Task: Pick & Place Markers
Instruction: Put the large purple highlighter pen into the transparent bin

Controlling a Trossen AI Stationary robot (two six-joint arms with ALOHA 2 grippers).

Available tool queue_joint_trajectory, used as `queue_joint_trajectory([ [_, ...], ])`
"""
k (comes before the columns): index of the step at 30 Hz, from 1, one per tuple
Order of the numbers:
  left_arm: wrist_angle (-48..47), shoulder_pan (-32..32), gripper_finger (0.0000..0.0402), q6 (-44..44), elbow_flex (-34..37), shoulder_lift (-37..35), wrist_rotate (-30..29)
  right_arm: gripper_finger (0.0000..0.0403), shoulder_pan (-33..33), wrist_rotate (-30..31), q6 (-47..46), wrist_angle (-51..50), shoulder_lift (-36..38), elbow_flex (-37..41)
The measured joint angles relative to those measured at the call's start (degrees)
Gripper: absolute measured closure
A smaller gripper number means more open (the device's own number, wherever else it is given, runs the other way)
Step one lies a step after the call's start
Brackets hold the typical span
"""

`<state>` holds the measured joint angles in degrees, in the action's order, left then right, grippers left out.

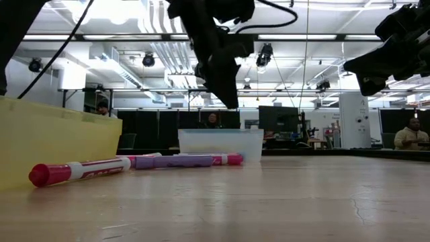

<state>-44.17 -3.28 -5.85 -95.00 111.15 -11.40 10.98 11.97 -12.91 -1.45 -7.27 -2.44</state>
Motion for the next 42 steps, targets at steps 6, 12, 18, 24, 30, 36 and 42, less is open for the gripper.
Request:
queue_joint_trajectory([
  [6,-1.9,4.49,0.0252,-3.04,2.83,0.0,3.25,0.0394,0.0,-0.01,0.02,0.0,0.0,0.0],
  [12,-2.03,7.82,0.0252,-8.0,8.07,0.0,2.89,0.0394,0.0,-0.01,0.0,0.0,0.0,0.0],
  [18,-1.34,9.16,0.0252,-11.74,14.02,0.02,2.43,0.0394,-0.01,-0.01,0.0,0.0,0.0,0.0],
  [24,-1.28,9.35,0.0252,-15.56,16.52,0.02,2.45,0.0394,-0.01,-0.01,0.01,0.0,0.0,0.0],
  [30,-0.3,9.6,0.0252,-16.94,16.61,0.02,2.56,0.0394,0.0,-0.02,0.01,0.0,0.0,0.0],
  [36,2.38,9.61,0.0253,-18.31,16.79,0.13,2.94,0.0394,0.0,-0.02,0.02,0.0,0.0,0.0],
  [42,10.0,9.93,0.0273,-18.41,19.95,0.13,6.37,0.0394,0.0,0.0,0.02,0.0,0.0,0.0],
])
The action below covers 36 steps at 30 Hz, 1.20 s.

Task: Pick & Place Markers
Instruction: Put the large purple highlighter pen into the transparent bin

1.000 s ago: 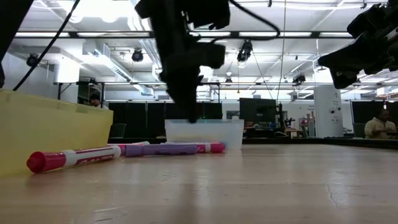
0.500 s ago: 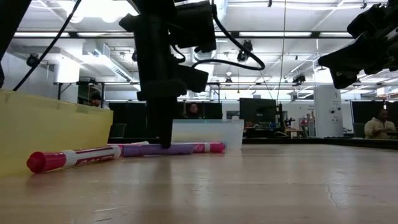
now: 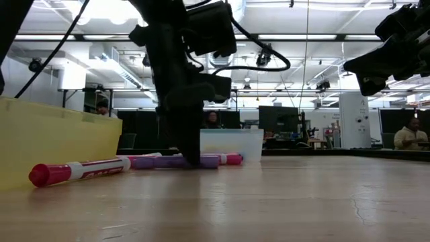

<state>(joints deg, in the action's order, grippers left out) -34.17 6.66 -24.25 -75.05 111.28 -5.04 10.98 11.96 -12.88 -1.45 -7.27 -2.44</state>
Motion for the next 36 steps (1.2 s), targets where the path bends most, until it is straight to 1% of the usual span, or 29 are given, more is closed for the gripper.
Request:
queue_joint_trajectory([
  [4,1.13,0.02,0.0297,-0.04,1.64,-0.04,0.04,0.0394,0.0,-0.01,-0.01,0.0,0.0,0.0],
  [9,1.36,0.19,0.034,1.37,1.4,-0.07,-0.05,0.0394,0.0,-0.02,-0.02,0.0,0.0,0.0],
  [11,1.0,0.2,0.0352,2.19,0.5,-0.05,0.06,0.0394,0.0,-0.02,0.0,0.0,0.0,0.0],
  [17,0.93,0.26,0.0352,5.57,-4.03,0.0,0.07,0.0394,-0.02,-0.01,0.0,0.0,-0.01,0.0],
  [22,-1.86,0.26,0.0346,8.54,-8.85,0.0,-0.34,0.0394,-0.01,-0.01,0.0,0.0,0.0,0.0],
  [31,-10.63,0.06,0.0343,15.74,-19.69,-0.02,-7.86,0.0394,-0.01,-0.01,0.0,0.0,-0.01,0.0],
  [36,-11.48,-0.43,0.0343,18.04,-23.1,-0.02,-8.7,0.0394,0.0,-0.02,-0.02,0.0,0.0,0.0],
])
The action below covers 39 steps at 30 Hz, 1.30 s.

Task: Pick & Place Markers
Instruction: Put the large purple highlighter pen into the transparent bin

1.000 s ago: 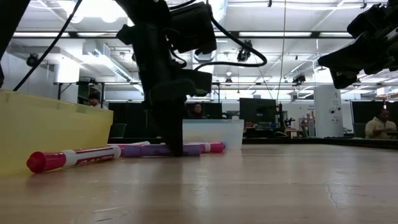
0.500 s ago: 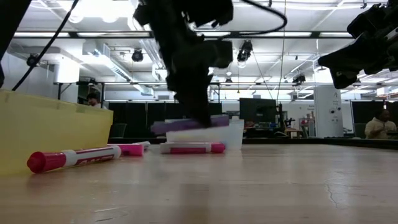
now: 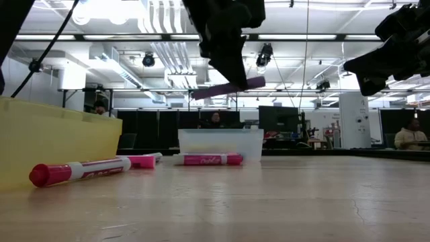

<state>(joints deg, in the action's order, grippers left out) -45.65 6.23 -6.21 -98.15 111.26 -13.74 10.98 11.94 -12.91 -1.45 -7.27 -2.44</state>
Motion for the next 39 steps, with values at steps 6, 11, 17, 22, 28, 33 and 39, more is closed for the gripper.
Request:
queue_joint_trajectory([
  [6,0.02,-1.14,0.0342,2.06,-0.57,-0.02,-0.68,0.0394,0.0,0.0,0.01,0.0,-0.01,0.0],
  [11,-0.43,-3.24,0.0342,2.98,-0.5,-0.02,-1.64,0.0394,-0.02,0.0,0.0,0.0,0.0,0.0],
  [17,-0.37,-6.65,0.0342,5.26,-0.48,-0.02,-1.62,0.0394,0.0,0.0,0.02,0.0,-0.02,0.0],
  [22,-0.06,-10.54,0.0342,6.74,-0.49,-0.04,-1.66,0.0394,0.0,0.02,0.01,0.0,-0.01,0.0],
  [28,0.24,-15.02,0.0342,7.92,-0.46,-0.07,-1.64,0.0394,-0.01,0.02,0.01,0.0,0.0,0.0],
  [33,0.22,-17.52,0.0342,7.86,-0.11,-0.09,-0.77,0.0394,0.0,0.02,0.01,0.0,0.0,0.0],
  [39,0.22,-17.78,0.0341,7.83,0.03,-0.09,-0.66,0.0394,0.0,0.02,0.02,0.0,0.0,0.0],
])
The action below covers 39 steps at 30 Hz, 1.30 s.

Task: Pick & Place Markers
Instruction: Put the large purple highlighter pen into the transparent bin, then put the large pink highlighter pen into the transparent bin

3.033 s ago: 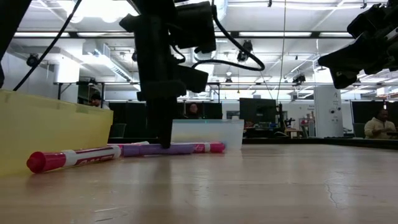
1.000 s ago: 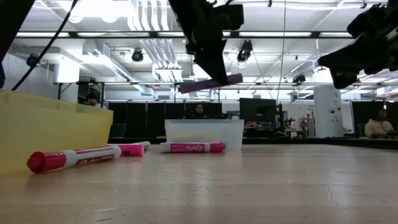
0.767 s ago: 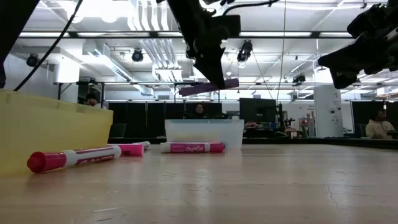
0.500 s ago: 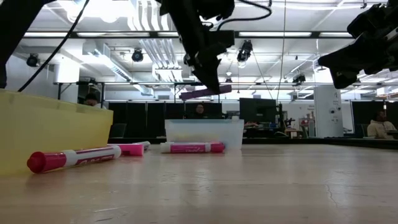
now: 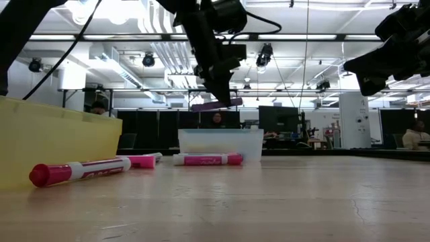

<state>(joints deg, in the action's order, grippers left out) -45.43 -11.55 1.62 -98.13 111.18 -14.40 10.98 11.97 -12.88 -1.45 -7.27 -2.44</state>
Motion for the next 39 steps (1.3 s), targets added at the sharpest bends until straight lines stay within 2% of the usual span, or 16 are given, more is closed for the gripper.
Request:
queue_joint_trajectory([
  [5,-0.11,0.02,0.0333,-0.92,0.02,0.0,-4.41,0.0394,0.0,-0.02,-0.02,0.0,-0.01,0.0],
  [12,-0.55,0.03,0.0269,-0.29,0.04,0.0,-4.78,0.0394,0.0,-0.02,0.0,0.0,0.0,0.0],
  [15,-0.55,0.2,0.0254,-0.33,0.04,0.0,-4.78,0.0394,0.0,-0.01,-0.02,0.0,-0.01,0.0],
  [21,-3.58,1.06,0.0251,-4.43,0.04,0.0,-4.13,0.0394,0.0,-0.02,0.0,0.0,0.0,0.0],
  [28,-10.65,5.68,0.025,-6.32,0.04,0.0,3.81,0.0394,-0.02,-0.02,-0.02,0.0,-0.02,0.0],
  [32,-14.39,9.08,0.025,-6.75,0.14,0.0,3.93,0.0394,0.0,0.0,-0.01,0.0,-0.01,0.0],
  [39,-14.98,13.5,0.025,-9.27,1.92,0.0,4.03,0.0394,0.0,0.0,-0.02,0.0,0.0,0.0],
])
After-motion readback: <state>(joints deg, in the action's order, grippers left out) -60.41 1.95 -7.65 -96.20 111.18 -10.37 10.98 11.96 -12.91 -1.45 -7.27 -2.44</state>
